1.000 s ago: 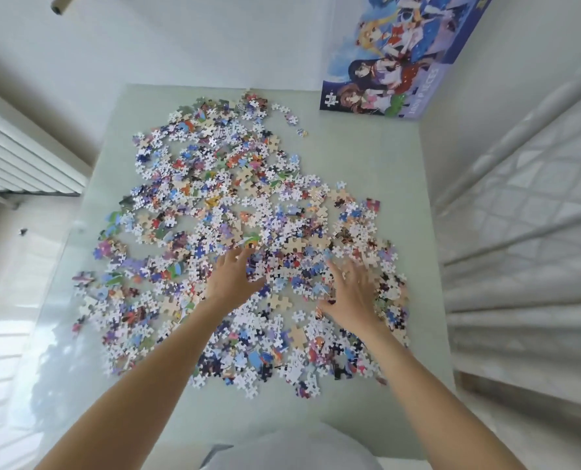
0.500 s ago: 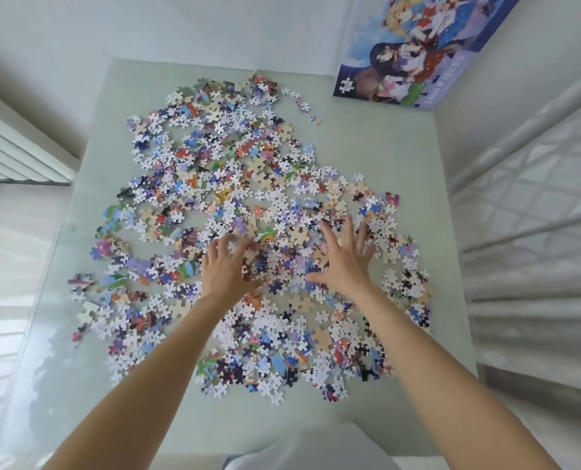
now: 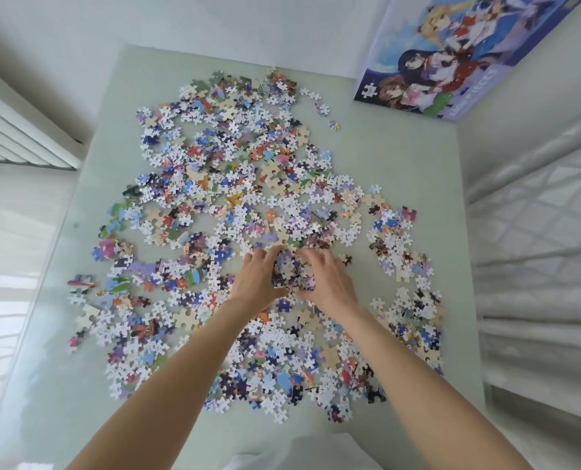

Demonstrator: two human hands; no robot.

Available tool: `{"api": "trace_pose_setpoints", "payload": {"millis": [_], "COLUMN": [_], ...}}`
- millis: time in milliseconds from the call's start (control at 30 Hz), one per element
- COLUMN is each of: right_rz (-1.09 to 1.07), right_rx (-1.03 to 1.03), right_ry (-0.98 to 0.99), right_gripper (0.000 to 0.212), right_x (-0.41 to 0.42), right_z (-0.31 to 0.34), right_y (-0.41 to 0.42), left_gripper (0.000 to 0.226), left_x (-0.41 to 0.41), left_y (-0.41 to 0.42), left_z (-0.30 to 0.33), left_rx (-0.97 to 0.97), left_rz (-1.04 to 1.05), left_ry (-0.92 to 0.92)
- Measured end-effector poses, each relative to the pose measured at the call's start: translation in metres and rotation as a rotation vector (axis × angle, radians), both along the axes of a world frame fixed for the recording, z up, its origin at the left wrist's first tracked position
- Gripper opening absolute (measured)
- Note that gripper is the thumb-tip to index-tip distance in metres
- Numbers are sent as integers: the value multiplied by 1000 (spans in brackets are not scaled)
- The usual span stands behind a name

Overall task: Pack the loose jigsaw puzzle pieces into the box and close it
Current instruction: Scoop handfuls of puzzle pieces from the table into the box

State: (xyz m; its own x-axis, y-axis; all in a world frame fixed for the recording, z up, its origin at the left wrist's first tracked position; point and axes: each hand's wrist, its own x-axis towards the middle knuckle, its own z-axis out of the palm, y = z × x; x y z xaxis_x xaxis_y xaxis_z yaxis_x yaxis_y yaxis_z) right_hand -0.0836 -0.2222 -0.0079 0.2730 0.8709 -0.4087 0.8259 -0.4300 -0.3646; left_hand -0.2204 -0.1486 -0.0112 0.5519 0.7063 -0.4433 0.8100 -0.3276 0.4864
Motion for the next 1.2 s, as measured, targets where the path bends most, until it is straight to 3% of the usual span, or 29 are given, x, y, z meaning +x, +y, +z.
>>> {"api": "trace_pose_setpoints", "payload": {"millis": [100, 233, 333, 433, 533, 600, 867, 1200], "right_rz": [-33, -86, -82, -59, -45, -81, -177, -176], "right_rx": [46, 115, 144, 72, -35, -18, 155, 196], "right_ry": [20, 73, 107, 87, 20, 23, 75, 155], "right_gripper": [71, 56, 54, 75, 98, 91, 40, 31], "right_x": [0, 2, 6, 8, 5, 3, 9, 18], "right_z": [-4, 2, 4, 3, 6, 6, 10, 25], "right_y": [0, -2, -4, -9, -6, -2, 1, 9], "left_gripper": [81, 96, 85, 75, 84, 85, 35, 27], "left_x": [2, 6, 9, 10, 13, 14, 7, 3], "left_y": [-2, -8, -6, -1, 2, 3, 9, 27], "left_z": [-1, 1, 3, 1, 0, 2, 7, 18], "left_rx": [25, 65, 88, 100, 91, 85, 123, 77], "left_rz": [-35, -109, -105, -71, -69, -85, -20, 73], "left_ry": [-45, 39, 39, 8, -19, -22, -176, -186]}}
